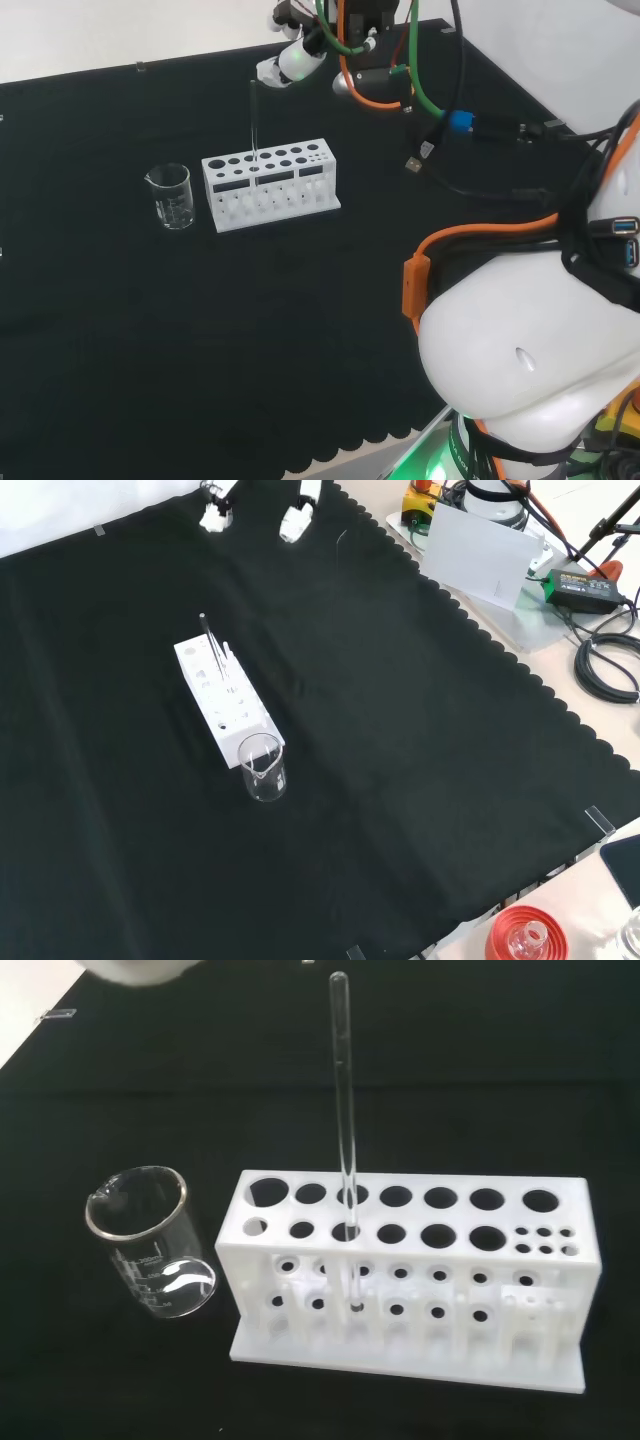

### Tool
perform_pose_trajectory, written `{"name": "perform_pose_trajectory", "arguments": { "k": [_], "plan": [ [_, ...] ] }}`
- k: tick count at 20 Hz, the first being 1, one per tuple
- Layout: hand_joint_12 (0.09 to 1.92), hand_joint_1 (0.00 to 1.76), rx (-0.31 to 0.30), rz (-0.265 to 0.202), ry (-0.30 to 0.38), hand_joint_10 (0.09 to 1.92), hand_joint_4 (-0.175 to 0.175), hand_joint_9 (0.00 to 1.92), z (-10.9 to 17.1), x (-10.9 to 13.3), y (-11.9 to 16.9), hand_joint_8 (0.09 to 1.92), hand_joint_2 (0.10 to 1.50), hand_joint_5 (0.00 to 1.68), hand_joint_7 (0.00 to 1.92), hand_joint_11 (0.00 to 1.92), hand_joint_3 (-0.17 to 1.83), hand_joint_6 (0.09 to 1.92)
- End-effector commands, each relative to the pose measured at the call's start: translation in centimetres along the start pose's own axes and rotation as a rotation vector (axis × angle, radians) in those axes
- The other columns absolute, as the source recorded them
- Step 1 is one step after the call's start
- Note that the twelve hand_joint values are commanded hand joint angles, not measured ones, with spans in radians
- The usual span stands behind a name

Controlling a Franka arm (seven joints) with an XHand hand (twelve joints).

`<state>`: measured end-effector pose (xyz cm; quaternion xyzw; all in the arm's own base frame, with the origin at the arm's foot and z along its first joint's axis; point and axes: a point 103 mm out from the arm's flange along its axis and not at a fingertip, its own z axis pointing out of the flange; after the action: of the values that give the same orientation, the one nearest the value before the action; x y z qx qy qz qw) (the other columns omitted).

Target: Take the glass rod from the white test tube rack.

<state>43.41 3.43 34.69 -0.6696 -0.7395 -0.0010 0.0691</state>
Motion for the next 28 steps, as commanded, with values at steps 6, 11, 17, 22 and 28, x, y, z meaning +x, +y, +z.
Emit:
{"name": "perform_pose_trajectory", "arguments": {
  "k": [6,11,17,22,28],
  "plan": [
    [1.28,0.72,0.03,-0.053,0.016,0.74,-0.153,0.67,2.0,2.9,3.2,0.8,0.69,0.49,0.44,0.57,0.49,0.1],
    [1.27,0.72,0.009,-0.122,0.081,0.74,-0.154,0.68,2.7,2.2,3.7,0.8,0.69,0.5,0.45,0.57,0.5,0.11],
    [1.27,0.72,0.058,-0.089,0.067,0.74,-0.154,0.68,3.2,1.2,5.3,0.8,0.68,0.51,0.46,0.58,0.5,0.11],
    [1.27,0.72,0.077,-0.103,0.073,0.73,-0.154,0.69,4.2,0.8,7.2,0.8,0.68,0.51,0.47,0.58,0.5,0.12],
    [1.27,0.72,0.089,-0.117,0.063,0.73,-0.153,0.69,5.2,0.6,9.0,0.8,0.68,0.51,0.47,0.58,0.5,0.13]
  ]
}}
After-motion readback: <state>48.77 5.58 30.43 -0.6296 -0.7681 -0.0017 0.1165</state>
